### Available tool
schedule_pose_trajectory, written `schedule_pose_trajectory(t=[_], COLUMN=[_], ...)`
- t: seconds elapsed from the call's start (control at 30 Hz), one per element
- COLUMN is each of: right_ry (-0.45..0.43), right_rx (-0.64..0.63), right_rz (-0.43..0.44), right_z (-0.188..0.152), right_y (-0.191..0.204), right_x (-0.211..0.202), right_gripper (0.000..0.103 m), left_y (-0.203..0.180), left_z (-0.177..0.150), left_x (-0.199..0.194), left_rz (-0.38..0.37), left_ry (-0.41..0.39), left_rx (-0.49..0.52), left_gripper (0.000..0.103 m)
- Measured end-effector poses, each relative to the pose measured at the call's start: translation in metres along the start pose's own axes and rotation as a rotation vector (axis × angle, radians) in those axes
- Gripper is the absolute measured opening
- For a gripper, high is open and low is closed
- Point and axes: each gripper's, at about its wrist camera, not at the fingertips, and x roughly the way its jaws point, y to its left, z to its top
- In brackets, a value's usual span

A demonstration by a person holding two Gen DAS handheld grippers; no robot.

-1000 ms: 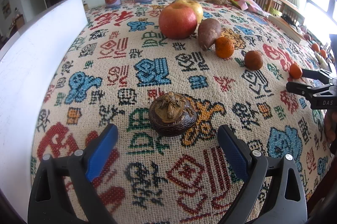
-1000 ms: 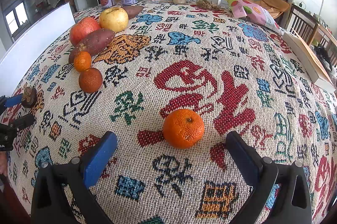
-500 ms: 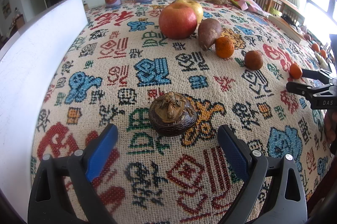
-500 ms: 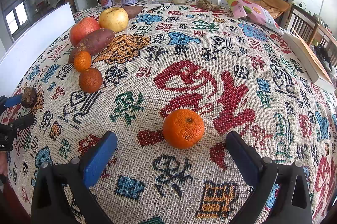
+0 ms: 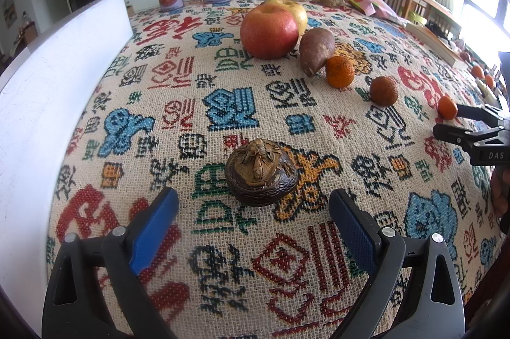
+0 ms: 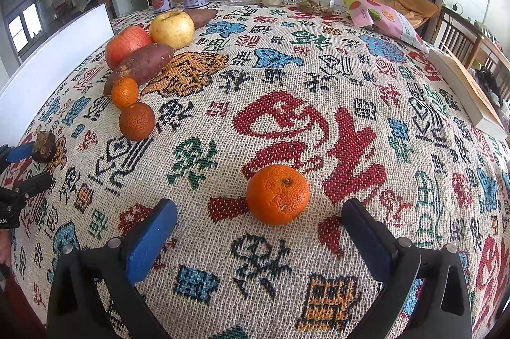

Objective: Organize fruits

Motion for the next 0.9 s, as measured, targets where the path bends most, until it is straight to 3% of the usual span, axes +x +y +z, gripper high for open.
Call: schedule_pose_trajectory(t=[0.9], right_ry=[0.0], right_rx=[0.0], right_rz=[0.0], right_z=[0.0001], right_y=[0.0001], right_x=[0.0003], right_gripper=[0.103], left_y=[0.0028], left_z=[-0.0003], left_x=[-0.0013], left_rz=[-0.026], left_ry=[0.0], left_rx=[-0.008], left_gripper=[0.097])
